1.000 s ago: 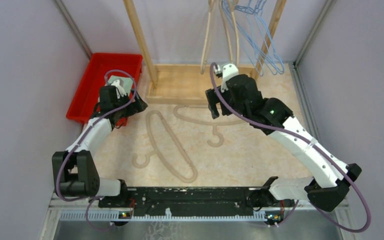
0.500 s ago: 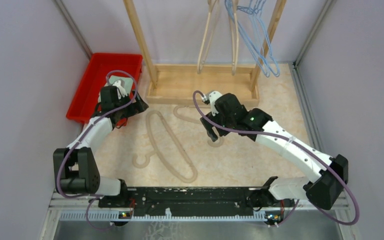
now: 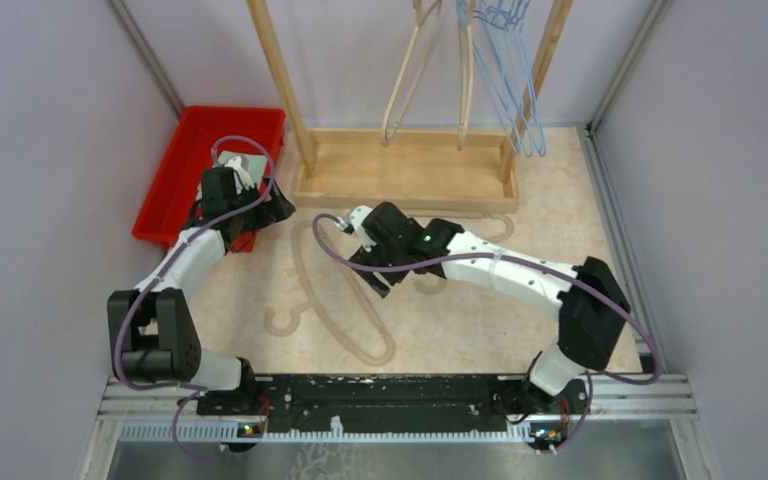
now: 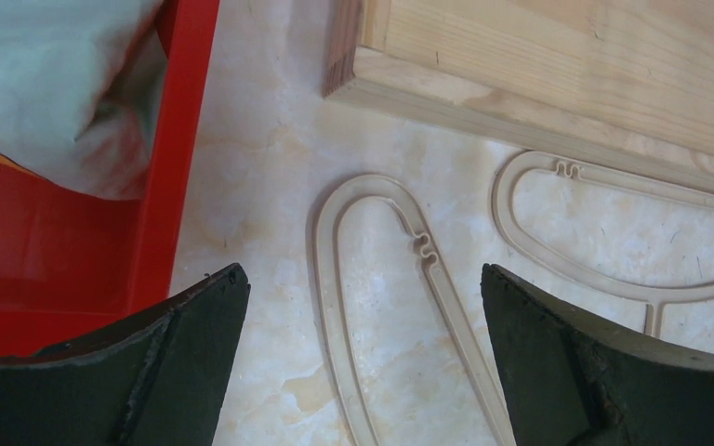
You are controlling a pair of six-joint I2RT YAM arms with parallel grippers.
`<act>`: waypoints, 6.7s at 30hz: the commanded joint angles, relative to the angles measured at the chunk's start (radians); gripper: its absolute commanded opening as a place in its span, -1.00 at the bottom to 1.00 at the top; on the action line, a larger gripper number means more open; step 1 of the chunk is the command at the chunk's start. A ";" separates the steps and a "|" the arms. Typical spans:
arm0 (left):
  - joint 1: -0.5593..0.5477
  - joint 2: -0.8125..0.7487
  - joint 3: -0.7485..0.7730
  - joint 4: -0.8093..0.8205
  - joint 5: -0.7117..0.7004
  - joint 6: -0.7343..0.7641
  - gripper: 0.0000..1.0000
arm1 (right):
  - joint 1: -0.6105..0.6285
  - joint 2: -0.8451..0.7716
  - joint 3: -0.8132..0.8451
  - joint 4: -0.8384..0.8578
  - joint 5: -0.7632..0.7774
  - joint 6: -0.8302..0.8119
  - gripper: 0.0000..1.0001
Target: Organize the hangers
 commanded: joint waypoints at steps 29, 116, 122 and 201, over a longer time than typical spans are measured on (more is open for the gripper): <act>0.074 0.077 0.149 -0.038 0.127 0.112 1.00 | 0.300 0.422 0.137 0.281 -0.018 0.204 0.33; 0.074 -0.111 -0.009 0.002 0.188 0.083 1.00 | 0.010 0.371 1.011 0.578 0.271 0.714 -1.00; 0.073 -0.102 -0.011 0.007 0.190 0.088 1.00 | -0.051 0.410 1.063 0.624 0.257 0.759 -1.00; -0.021 -0.042 -0.021 0.034 0.146 0.083 1.00 | 0.051 -0.330 -0.264 -0.092 0.632 0.772 0.61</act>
